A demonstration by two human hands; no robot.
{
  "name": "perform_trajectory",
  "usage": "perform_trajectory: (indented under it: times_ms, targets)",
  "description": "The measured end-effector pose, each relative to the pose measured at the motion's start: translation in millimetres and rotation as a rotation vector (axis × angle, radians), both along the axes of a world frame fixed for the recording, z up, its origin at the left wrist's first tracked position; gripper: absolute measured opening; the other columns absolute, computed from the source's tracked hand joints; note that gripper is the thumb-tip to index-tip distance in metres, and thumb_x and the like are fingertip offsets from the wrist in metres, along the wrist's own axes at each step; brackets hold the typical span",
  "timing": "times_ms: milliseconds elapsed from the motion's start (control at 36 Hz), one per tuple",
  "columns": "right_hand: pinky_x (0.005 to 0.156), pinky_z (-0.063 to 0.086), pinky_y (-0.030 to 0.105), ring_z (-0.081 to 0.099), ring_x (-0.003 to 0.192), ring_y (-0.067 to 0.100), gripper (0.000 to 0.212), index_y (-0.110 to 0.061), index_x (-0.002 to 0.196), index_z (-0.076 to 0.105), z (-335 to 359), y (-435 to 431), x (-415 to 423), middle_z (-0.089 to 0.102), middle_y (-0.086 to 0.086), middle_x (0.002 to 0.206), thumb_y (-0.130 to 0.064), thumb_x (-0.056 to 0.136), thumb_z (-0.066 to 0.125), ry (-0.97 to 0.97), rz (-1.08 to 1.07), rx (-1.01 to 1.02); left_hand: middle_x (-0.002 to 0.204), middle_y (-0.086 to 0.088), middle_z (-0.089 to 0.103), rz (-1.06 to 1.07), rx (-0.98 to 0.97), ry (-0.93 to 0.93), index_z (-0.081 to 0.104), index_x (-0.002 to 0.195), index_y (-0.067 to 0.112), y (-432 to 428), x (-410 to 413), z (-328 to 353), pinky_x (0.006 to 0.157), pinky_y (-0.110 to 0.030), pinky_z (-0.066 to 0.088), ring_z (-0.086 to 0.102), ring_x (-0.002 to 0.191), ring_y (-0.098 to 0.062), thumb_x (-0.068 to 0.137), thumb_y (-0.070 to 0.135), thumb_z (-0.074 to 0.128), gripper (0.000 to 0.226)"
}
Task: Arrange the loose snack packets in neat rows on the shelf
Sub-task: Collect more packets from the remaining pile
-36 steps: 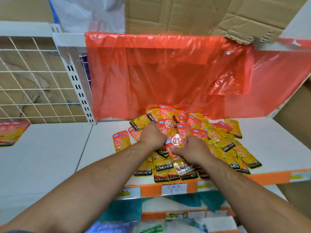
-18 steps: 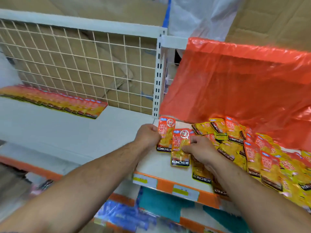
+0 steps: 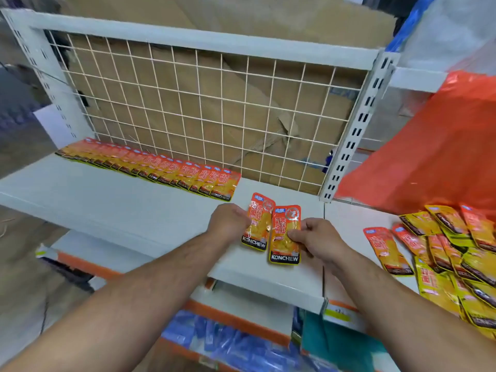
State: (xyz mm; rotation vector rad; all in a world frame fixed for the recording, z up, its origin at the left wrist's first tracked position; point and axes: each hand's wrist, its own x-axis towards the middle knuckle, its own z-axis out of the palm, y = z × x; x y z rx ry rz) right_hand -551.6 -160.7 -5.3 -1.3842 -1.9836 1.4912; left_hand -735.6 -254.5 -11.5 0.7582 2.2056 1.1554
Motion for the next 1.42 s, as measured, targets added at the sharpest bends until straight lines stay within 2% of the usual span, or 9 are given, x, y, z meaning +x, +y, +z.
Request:
perform_trajectory:
  times_ms: [83, 194, 333, 694, 806, 917, 1028, 1250, 1417]
  targets:
    - [0.041, 0.034, 0.023, 0.044, 0.049, 0.018, 0.016, -0.007, 0.079, 0.058, 1.0, 3.0, -11.5, 0.058, 0.014, 0.067, -0.011, 0.088, 0.072, 0.009, -0.010, -0.014, 0.092, -0.013, 0.073, -0.014, -0.023, 0.032, 0.072, 0.080, 0.005, 4.3, -13.7, 1.2, 0.080, -0.035, 0.053, 0.068, 0.093, -0.027, 0.081, 0.011, 0.070, 0.006]
    - [0.043, 0.034, 0.023, 0.045, 0.047, 0.016, 0.021, -0.010, 0.072, 0.059, 0.8, 18.0, -24.5, 0.060, 0.006, 0.060, -0.011, 0.088, 0.073, 0.031, -0.018, -0.029, 0.092, 0.004, 0.069, -0.011, -0.005, 0.017, 0.073, 0.078, 0.005, 15.4, -30.4, 2.2, 0.080, -0.022, 0.043, 0.062, 0.109, -0.014, 0.082, 0.011, 0.071, 0.008]
    - [0.043, 0.036, 0.024, 0.047, 0.043, 0.013, 0.022, -0.009, 0.074, 0.057, 1.0, 41.8, -45.7, 0.061, 0.004, 0.057, -0.014, 0.088, 0.073, 0.015, 0.027, -0.047, 0.091, -0.005, 0.073, 0.022, -0.031, 0.041, 0.070, 0.075, 0.010, 28.5, -49.3, 6.2, 0.075, -0.025, 0.050, 0.067, 0.090, -0.020, 0.081, 0.012, 0.072, 0.006]
    - [0.039, 0.035, 0.020, 0.044, 0.038, 0.011, 0.028, -0.014, 0.068, 0.054, 3.7, 62.3, -130.4, 0.056, -0.002, 0.049, -0.014, 0.089, 0.072, 0.035, 0.153, -0.057, 0.101, -0.002, 0.070, 0.149, 0.004, 0.003, 0.070, 0.090, 0.008, 34.0, -111.0, 12.9, 0.077, -0.018, 0.041, 0.063, 0.094, -0.016, 0.086, 0.011, 0.070, 0.005]
    - [0.042, 0.034, 0.023, 0.042, 0.039, 0.012, 0.028, -0.011, 0.068, 0.052, 1.9, 55.1, -167.5, 0.054, 0.003, 0.052, -0.012, 0.088, 0.072, 0.058, 0.185, -0.033, 0.096, -0.010, 0.071, 0.190, 0.028, -0.026, 0.068, 0.084, 0.014, 20.2, -137.9, 16.2, 0.078, -0.026, 0.049, 0.066, 0.093, -0.025, 0.085, 0.007, 0.069, 0.007]
    - [0.040, 0.032, 0.022, 0.038, 0.037, 0.011, 0.021, -0.006, 0.080, 0.052, 0.9, 38.0, -210.2, 0.045, 0.012, 0.062, -0.009, 0.088, 0.070, 0.060, 0.235, -0.001, 0.106, -0.014, 0.073, 0.228, 0.037, -0.036, 0.068, 0.083, 0.015, -0.9, -176.8, 15.6, 0.086, -0.030, 0.051, 0.068, 0.103, -0.029, 0.083, 0.006, 0.069, 0.009]
    - [0.035, 0.025, 0.016, 0.034, 0.034, 0.010, 0.024, -0.007, 0.077, 0.050, -2.8, 19.6, -259.1, 0.041, 0.012, 0.059, -0.010, 0.088, 0.071, 0.069, 0.219, 0.007, 0.077, -0.005, 0.068, 0.235, 0.036, -0.046, 0.062, 0.069, 0.019, -21.6, -228.5, 10.5, 0.073, -0.024, 0.046, 0.066, 0.084, -0.023, 0.083, 0.007, 0.069, 0.020]
    - [0.036, 0.026, 0.017, 0.036, 0.043, 0.012, 0.021, -0.010, 0.080, 0.057, -7.8, -33.3, -375.5, 0.049, 0.013, 0.063, -0.020, 0.086, 0.075, 0.041, 0.183, 0.097, 0.074, -0.002, 0.063, 0.178, -0.004, -0.004, 0.058, 0.059, 0.020, -67.8, -351.0, 0.0, 0.072, -0.024, 0.046, 0.060, 0.075, -0.018, 0.085, 0.008, 0.066, 0.030]
    - [0.036, 0.028, 0.019, 0.038, 0.040, 0.014, 0.023, -0.008, 0.077, 0.055, -9.4, -73.6, -448.8, 0.051, 0.009, 0.054, -0.017, 0.087, 0.074, 0.054, 0.172, 0.069, 0.101, -0.010, 0.072, 0.171, -0.058, 0.037, 0.071, 0.079, 0.012, -103.1, -428.6, 0.9, 0.091, -0.037, 0.054, 0.066, 0.099, -0.029, 0.086, 0.010, 0.063, 0.010]
